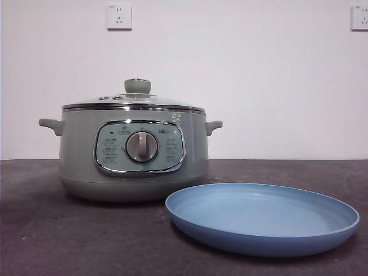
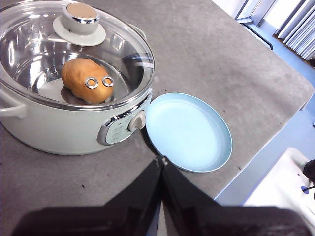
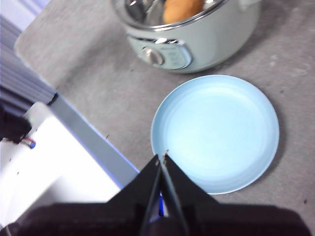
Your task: Take the potato out from the steamer,put the potato on the plate,close the lid
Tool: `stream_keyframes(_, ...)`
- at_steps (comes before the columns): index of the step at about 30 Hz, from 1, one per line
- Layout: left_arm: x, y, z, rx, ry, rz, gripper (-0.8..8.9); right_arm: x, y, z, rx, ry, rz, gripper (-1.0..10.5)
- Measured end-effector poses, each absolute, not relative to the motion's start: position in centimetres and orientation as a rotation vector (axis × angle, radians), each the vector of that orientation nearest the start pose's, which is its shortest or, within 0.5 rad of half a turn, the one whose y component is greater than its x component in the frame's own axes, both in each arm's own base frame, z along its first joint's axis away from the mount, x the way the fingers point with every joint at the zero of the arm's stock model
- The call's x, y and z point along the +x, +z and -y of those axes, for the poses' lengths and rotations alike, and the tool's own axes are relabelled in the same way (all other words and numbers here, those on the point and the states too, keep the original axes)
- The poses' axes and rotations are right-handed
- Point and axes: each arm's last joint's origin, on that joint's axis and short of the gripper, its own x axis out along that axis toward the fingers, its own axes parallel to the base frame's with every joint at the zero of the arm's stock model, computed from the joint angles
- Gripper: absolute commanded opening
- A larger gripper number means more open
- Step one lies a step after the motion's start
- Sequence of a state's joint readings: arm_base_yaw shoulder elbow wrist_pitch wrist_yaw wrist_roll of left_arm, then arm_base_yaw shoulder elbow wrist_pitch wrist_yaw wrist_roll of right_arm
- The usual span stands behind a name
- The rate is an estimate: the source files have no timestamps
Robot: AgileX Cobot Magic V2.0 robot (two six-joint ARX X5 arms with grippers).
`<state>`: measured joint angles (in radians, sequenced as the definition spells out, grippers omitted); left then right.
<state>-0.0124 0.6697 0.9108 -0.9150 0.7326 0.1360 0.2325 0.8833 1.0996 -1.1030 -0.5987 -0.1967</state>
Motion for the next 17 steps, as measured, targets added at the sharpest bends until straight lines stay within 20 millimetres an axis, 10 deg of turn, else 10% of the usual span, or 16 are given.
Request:
stream_keyframes(3,10.62,32.84,2.07,-0.115,-0.757,-0.593,2.89,12.92,34.77,-4.82,-0.015,0.866,-0.812,0.5)
stream_keyframes(6,10.64,32.87,2.07,-0.113,-0.757,-0.589,6.66,12.92,34.77,-4.82,-0.018,0.867,-0.81,4.2)
stream_keyframes(9,10.71,32.95,2.07,-0.108,-0.757,-0.577,6.68,12.93,34.77,-4.82,-0.011,0.864,-0.814,7.2)
stream_keyframes(17,10.96,33.59,2.06,-0.085,-0.754,-0.517,6.68,12.98,34.82,-4.83,-0.005,0.861,-0.809,7.2)
